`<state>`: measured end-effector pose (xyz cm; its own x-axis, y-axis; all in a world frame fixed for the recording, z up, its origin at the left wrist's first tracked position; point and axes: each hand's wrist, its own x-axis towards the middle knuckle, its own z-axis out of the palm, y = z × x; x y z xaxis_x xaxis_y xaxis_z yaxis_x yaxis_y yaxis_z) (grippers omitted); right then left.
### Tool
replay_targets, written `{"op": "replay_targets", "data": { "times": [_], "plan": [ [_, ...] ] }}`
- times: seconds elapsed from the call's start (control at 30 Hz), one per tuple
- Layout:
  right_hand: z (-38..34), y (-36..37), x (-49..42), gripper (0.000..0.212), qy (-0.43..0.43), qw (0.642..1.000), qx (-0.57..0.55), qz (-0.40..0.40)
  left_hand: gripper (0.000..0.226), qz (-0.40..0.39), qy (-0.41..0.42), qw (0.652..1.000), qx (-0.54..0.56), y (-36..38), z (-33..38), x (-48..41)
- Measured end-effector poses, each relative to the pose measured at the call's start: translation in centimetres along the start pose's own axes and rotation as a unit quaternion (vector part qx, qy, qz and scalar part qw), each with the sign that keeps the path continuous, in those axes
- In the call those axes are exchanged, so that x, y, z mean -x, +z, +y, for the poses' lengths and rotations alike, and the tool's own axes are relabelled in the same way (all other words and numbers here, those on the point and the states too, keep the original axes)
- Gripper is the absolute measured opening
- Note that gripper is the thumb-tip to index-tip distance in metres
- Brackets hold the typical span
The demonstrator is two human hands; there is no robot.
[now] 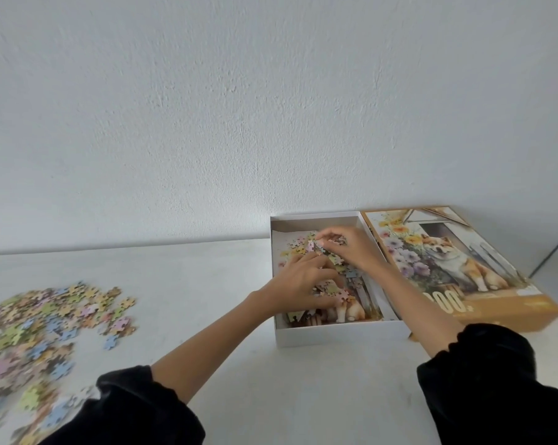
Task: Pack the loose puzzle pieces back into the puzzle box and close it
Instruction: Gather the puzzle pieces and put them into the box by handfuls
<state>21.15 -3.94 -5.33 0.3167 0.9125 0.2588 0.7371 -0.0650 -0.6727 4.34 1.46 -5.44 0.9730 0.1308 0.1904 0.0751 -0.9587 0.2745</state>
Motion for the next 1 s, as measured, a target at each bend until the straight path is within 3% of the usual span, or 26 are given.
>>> {"op": "replay_targets", "data": {
  "times": [0.23, 0.4, 0.57, 0.7, 0.87, 1.0],
  "plan": [
    [0.0, 0.4, 0.3, 0.033, 0.010, 1.000, -0.018, -0.007, 0.036, 0.004, 0.030, 0.998, 0.047, -0.9, 0.6, 0.5],
    [-1.1, 0.6, 0.5, 0.039, 0.031, 0.999, -0.042, -0.016, 0.021, 0.049, 0.045, 0.993, 0.094, -2.2, 1.1, 2.9],
    [-3.0, 1.0, 0.3, 0.049, 0.038, 0.998, 0.017, -0.051, 0.019, 0.087, 0.024, 0.985, 0.145, -3.9, 0.5, 6.1],
    [-4.7, 2.0, 0.2, 0.042, 0.039, 0.991, 0.105, -0.069, 0.017, 0.105, 0.009, 0.983, 0.152, -5.2, -0.5, 8.6],
    [-8.8, 4.6, -0.2, 0.027, -0.019, 0.999, 0.050, -0.007, 0.017, 0.112, -0.004, 0.982, 0.151, -6.9, -2.0, 13.2],
    [-13.2, 8.1, -0.7, 0.025, -0.076, 0.996, 0.045, -0.020, 0.016, 0.123, -0.028, 0.980, 0.151, -8.4, -4.2, 18.1]
  ]
}}
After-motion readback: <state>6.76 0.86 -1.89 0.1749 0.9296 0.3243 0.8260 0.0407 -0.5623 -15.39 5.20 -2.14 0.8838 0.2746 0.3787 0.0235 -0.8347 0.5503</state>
